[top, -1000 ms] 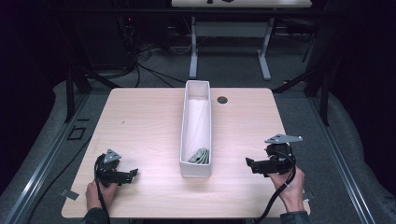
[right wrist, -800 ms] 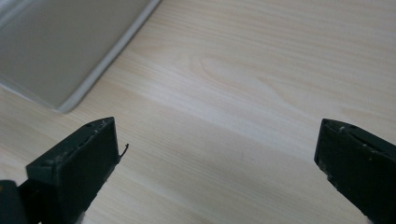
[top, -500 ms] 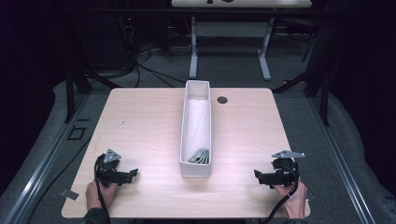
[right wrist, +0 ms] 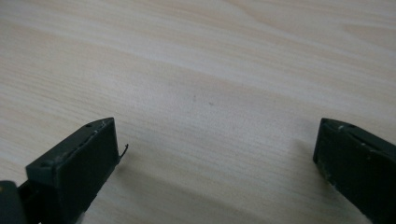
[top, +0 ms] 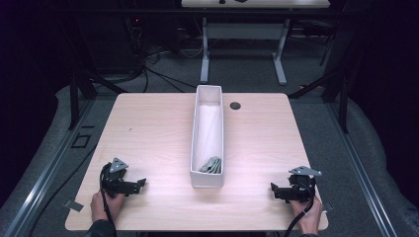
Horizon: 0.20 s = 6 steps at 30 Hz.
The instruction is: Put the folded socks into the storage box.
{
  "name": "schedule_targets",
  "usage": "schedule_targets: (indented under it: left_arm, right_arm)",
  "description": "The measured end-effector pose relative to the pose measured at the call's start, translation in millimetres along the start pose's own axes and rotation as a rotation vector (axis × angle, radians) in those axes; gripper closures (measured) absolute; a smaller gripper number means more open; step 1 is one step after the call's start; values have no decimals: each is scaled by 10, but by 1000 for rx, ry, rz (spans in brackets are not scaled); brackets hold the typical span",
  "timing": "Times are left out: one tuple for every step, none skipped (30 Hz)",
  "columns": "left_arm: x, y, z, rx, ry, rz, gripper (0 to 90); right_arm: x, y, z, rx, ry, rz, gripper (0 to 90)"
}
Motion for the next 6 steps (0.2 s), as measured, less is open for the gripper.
schedule_targets:
  left_arm:
    - [0, 0, 0, 0, 0, 0, 0]
    - [0, 0, 0, 0, 0, 0, 0]
    - [0, 0, 0, 0, 0, 0, 0]
    - [0, 0, 0, 0, 0, 0, 0]
    - [0, 0, 0, 0, 0, 0, 0]
    - [0, 0, 0, 0, 0, 0, 0]
  right_arm:
    - [-11, -4, -8, -24, 9, 11, 0]
    - [-15, -3, -12, -24, 10, 14, 0]
    - [-17, -3, -12, -28, 6, 16, 0]
    - [-17, -3, -12, -28, 6, 16, 0]
    - [-15, -5, -11, -29, 1, 17, 0]
    - [-15, -6, -12, -28, 1, 17, 0]
Point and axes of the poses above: each handheld gripper's, and its own axes: y roughly backward along the jaws, x roughly out of its top, z roughly to its right, the point moved 6 cm from there along -y, roughly forward along the jaws, and after that the axes turned 10 degrees about -z, right-handed, at the moved point
